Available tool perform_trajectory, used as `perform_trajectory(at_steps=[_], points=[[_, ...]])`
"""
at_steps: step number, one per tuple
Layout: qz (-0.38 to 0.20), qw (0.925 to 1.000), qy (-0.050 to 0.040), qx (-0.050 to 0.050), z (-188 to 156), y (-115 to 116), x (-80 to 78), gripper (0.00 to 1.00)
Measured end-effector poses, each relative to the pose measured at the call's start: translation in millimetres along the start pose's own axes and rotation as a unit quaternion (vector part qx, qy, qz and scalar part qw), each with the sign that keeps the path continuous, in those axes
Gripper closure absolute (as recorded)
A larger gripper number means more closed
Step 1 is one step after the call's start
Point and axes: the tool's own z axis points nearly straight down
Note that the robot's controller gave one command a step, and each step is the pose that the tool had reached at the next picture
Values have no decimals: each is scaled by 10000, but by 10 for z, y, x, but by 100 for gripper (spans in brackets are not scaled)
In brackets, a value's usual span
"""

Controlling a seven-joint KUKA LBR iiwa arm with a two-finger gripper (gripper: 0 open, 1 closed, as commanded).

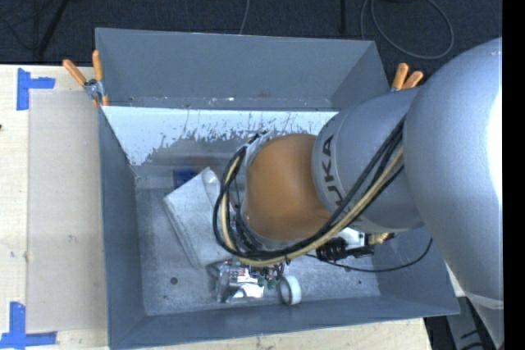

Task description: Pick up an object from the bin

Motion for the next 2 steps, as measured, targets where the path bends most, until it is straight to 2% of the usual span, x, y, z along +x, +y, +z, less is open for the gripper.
perform_trajectory(at_steps=[1,2], points=[[35,10000,47,37,67,-49,19,100],[59,10000,8,20,-1110,65,75,100]])
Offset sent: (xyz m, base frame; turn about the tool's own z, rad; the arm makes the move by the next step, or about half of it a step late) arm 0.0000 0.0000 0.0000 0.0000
